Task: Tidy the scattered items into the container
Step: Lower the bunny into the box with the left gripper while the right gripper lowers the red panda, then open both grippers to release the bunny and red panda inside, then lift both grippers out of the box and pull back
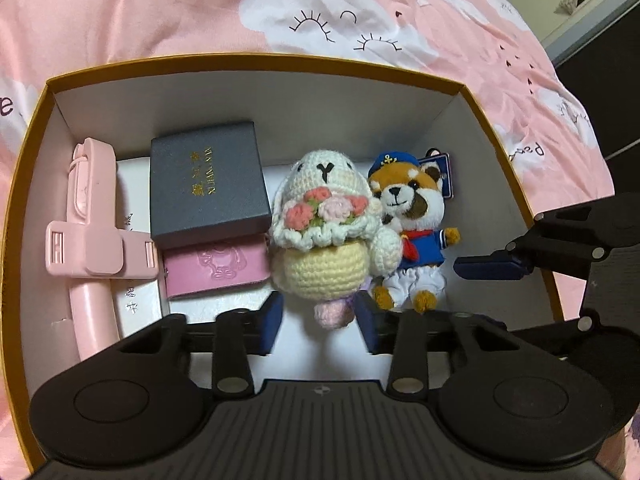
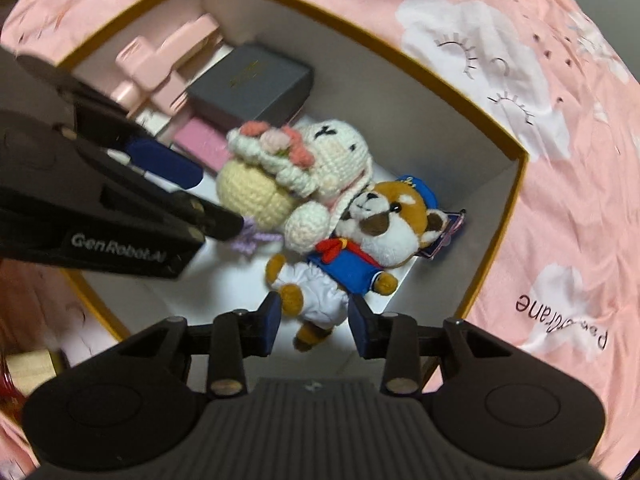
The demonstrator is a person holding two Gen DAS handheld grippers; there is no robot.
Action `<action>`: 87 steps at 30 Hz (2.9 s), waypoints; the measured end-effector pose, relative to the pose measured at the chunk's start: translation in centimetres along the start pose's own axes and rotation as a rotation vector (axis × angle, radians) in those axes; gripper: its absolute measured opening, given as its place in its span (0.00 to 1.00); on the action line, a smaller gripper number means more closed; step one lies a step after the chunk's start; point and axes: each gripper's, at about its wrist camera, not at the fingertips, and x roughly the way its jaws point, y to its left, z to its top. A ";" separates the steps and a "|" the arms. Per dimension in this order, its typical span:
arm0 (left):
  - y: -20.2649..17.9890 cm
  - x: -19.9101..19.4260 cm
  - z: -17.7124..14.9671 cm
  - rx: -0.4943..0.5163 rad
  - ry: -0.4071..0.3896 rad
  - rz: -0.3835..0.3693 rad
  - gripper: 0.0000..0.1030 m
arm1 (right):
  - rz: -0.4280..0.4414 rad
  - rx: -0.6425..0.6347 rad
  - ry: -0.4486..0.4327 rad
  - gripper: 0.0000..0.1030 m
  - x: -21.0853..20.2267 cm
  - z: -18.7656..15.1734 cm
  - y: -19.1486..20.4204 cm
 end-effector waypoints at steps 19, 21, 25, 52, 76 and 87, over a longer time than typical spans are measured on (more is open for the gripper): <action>-0.5 2.8 1.3 -0.078 0.015 -0.056 0.31 | -0.107 -0.064 0.010 0.12 2.3 1.9 -1.8; -0.4 2.8 1.2 -0.081 0.013 -0.057 0.32 | -0.113 -0.084 0.003 0.14 2.3 1.7 -1.4; -0.5 2.2 0.8 -0.066 -0.006 -0.032 0.34 | -0.101 -0.085 -0.017 0.15 1.9 1.1 -1.3; -3.3 -8.5 -11.1 -0.107 -0.564 0.180 0.55 | 0.008 0.192 -0.430 0.67 -4.6 -6.3 2.1; -3.2 -12.7 -20.6 -0.054 -0.612 0.272 0.76 | -0.042 0.486 -0.711 0.79 -7.7 -15.1 8.8; -2.3 -14.6 -24.6 -0.040 -0.573 0.275 0.79 | -0.074 0.403 -0.703 0.83 -8.6 -17.4 12.1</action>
